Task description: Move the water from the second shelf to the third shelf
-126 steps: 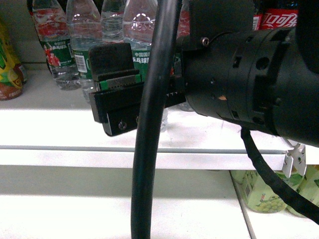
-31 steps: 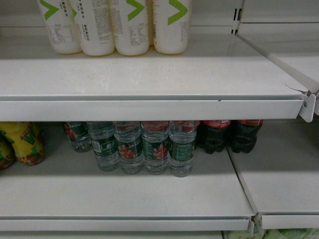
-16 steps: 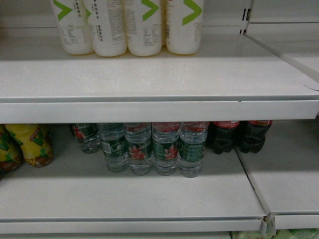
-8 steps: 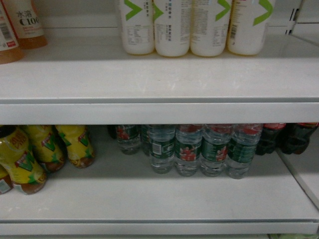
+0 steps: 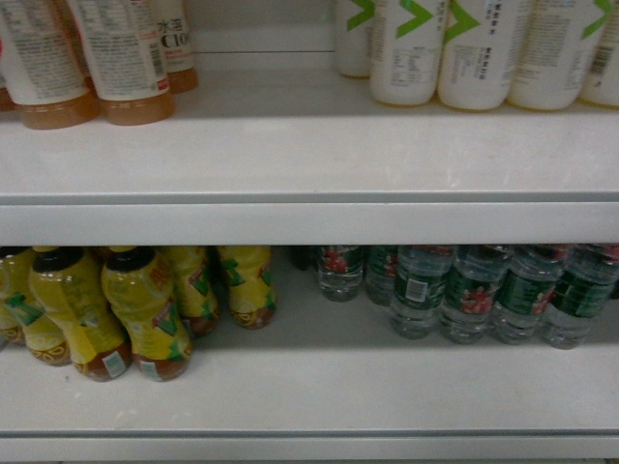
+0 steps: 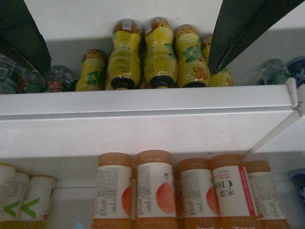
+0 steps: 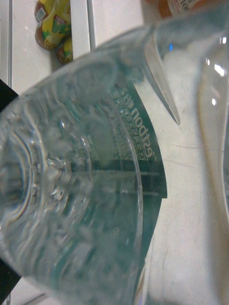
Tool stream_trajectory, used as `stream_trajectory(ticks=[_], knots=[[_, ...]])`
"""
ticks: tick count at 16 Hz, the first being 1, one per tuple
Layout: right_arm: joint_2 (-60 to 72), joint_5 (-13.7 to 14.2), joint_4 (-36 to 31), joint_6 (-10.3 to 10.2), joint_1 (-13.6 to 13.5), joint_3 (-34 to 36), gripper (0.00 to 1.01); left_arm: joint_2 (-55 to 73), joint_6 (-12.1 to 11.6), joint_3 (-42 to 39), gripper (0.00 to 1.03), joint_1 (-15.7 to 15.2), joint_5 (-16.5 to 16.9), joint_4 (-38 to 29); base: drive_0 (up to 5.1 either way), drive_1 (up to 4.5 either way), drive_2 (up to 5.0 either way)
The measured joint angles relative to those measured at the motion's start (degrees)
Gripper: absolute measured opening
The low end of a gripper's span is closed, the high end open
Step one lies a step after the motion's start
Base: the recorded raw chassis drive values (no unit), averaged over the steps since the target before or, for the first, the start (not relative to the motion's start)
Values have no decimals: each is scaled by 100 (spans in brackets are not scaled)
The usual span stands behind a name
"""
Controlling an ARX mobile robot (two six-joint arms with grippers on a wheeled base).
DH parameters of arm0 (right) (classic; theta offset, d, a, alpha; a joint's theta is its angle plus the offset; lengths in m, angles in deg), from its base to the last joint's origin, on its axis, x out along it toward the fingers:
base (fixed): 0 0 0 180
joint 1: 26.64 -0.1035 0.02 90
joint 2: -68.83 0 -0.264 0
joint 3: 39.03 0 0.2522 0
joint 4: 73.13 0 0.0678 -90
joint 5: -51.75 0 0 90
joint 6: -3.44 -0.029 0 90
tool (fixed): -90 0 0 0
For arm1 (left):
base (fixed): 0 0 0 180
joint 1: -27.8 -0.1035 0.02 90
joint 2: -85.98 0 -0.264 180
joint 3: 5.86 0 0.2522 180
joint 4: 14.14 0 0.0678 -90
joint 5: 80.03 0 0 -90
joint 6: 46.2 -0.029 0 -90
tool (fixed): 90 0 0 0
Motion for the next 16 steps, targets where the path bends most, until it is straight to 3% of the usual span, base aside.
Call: stream_trajectory(ticks=[16], knots=[[-4,-13,-15,2,-2,4,39,-2,0,0,98,0,2,13,-499,247,247]])
